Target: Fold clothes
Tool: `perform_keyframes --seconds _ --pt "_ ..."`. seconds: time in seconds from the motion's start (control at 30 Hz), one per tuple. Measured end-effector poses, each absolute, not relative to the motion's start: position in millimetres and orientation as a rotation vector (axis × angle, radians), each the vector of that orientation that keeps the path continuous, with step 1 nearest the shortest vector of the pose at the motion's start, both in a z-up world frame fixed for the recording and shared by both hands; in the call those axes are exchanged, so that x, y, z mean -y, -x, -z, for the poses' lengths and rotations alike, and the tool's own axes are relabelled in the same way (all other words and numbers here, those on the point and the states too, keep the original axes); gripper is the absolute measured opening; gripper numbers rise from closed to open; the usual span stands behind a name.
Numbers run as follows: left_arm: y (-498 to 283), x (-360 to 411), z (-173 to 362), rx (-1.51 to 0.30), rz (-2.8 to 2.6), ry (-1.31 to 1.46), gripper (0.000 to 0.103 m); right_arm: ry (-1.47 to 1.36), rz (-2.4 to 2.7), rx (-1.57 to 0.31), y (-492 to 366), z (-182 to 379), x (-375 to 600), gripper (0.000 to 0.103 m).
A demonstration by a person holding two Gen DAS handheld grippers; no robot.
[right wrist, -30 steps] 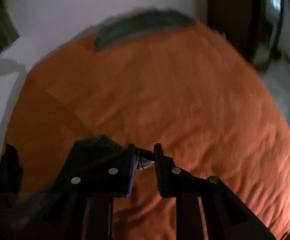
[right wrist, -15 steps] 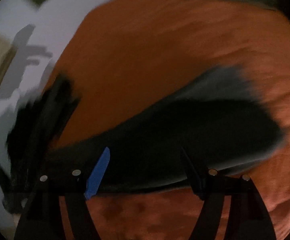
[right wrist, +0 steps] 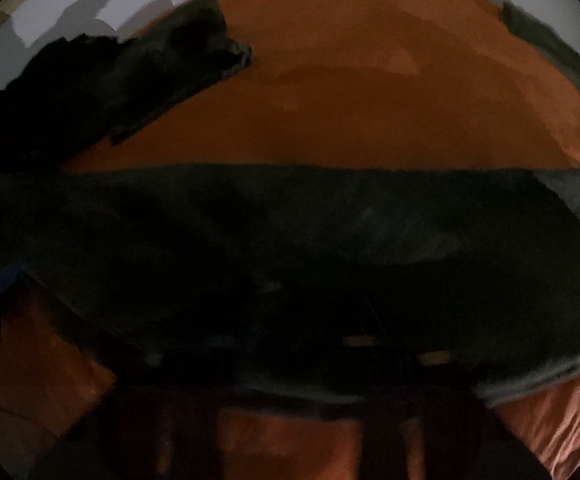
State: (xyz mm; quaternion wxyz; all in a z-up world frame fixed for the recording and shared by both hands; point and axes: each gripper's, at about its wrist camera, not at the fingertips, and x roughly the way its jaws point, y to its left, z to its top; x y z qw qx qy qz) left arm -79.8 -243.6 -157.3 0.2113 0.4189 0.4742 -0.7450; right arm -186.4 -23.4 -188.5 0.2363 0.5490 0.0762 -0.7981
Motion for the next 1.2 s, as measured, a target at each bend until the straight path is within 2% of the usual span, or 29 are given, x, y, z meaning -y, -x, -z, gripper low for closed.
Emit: perform_keyframes --seconds 0.13,0.3,0.37,0.4,0.43,0.47,0.73,0.83,0.87,0.93,1.03,1.13,1.17,1.2 --pt "83.3 243.9 165.4 -1.333 2.053 -1.213 0.081 -1.482 2.269 -0.237 179.2 183.8 6.4 0.000" --pt "80.0 243.3 175.3 -1.318 2.016 -1.260 0.081 -1.511 2.201 -0.165 171.5 186.1 -2.1 0.002" --pt "80.2 241.1 178.2 -1.306 2.012 -1.278 0.081 -1.484 2.158 -0.178 164.8 182.1 -2.7 0.022" --pt "82.1 239.5 180.0 -1.298 2.012 -1.287 0.081 -1.453 2.147 -0.214 158.3 180.7 -1.0 0.057" --pt "83.3 238.6 181.2 -1.290 2.013 -1.295 0.081 -1.415 2.137 -0.262 150.5 179.4 1.6 0.084" --pt "82.3 238.6 181.4 -1.282 2.015 -1.302 0.081 -1.376 2.127 -0.310 142.6 178.2 4.2 0.086" --pt "68.0 221.2 181.5 -1.142 1.974 -1.353 0.081 -1.141 2.038 -0.712 96.7 186.6 33.9 0.086" --pt "59.7 209.8 186.1 -1.145 1.953 -1.375 0.081 -1.022 2.042 -0.863 84.9 191.7 45.1 0.084" --pt "59.4 208.8 189.1 -1.149 1.947 -1.384 0.081 -0.980 2.050 -0.878 84.3 191.0 48.5 0.078" --pt "59.6 208.1 194.5 -1.162 1.937 -1.400 0.081 -0.940 2.043 -0.856 85.5 186.4 52.4 0.021" --pt "64.5 211.9 197.4 -1.215 1.950 -1.383 0.081 -0.907 2.078 -0.860 82.4 178.0 56.2 0.011" --pt "68.0 215.3 193.0 -1.263 2.023 -1.304 0.077 -0.830 2.114 -0.885 73.8 165.7 49.8 0.008" --pt "68.5 215.8 190.3 -1.271 2.054 -1.274 0.064 -0.803 2.133 -0.889 70.5 159.5 46.4 0.008" --pt "68.4 215.5 186.5 -1.271 2.087 -1.243 0.039 -0.777 2.151 -0.893 67.1 153.3 43.0 0.007"
